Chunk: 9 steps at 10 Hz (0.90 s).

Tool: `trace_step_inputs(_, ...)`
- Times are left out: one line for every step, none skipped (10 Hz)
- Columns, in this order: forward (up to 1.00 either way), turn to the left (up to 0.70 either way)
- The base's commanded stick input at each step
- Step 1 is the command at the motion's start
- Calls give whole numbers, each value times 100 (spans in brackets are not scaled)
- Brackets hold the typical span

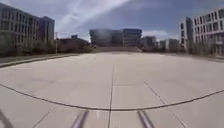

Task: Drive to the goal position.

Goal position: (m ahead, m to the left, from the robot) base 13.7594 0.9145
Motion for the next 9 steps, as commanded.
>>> trace_step_inputs(50, 0)
trace_step_inputs(50, 0)
trace_step_inputs(50, 0)
trace_step_inputs(50, 0)
trace_step_inputs(50, 0)
trace_step_inputs(50, 0)
trace_step_inputs(50, 0)
trace_step_inputs(50, 0)
trace_step_inputs(50, 0)
